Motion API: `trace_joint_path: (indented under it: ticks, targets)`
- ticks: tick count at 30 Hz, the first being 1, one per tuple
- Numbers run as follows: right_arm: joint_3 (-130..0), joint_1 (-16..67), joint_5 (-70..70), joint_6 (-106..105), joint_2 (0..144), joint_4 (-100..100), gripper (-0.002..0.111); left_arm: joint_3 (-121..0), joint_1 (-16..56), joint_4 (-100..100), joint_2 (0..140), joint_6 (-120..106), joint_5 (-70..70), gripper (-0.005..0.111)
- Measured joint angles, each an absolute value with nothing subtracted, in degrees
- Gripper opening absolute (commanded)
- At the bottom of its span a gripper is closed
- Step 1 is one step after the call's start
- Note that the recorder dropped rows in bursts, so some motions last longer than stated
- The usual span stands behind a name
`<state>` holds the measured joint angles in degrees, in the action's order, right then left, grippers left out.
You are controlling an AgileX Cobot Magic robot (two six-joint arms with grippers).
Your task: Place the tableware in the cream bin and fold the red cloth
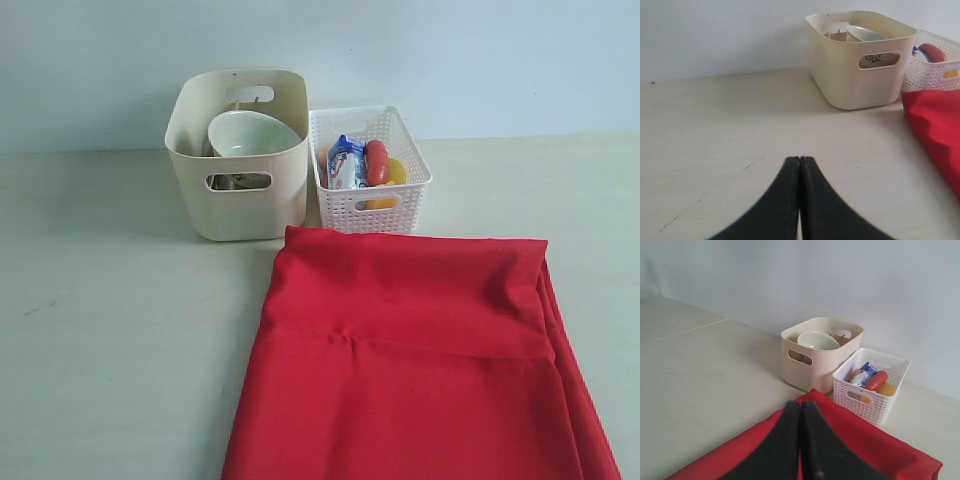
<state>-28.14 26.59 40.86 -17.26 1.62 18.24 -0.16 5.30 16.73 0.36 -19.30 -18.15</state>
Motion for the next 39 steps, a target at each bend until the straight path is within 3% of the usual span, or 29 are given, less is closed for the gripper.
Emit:
trace_joint_path:
  ticks: [12,30,39]
  targets:
    - [-28.1,26.6,41.1,-17.2,1.6,18.2,0.000,-0.2,1.4,16.8,0.4,-19.3,-20.4,0.000]
    - [-28.0,26.6,44.0,-12.0,2.4,17.8,0.000,-0.2,1.2,16.9,0.4,-19.3,-21.0,0.000]
    - [-28.0,26.6,41.0,-6.1,23.4,14.4,0.001,-0.2,1.2,16.9,0.4,-19.3,-21.0,0.000]
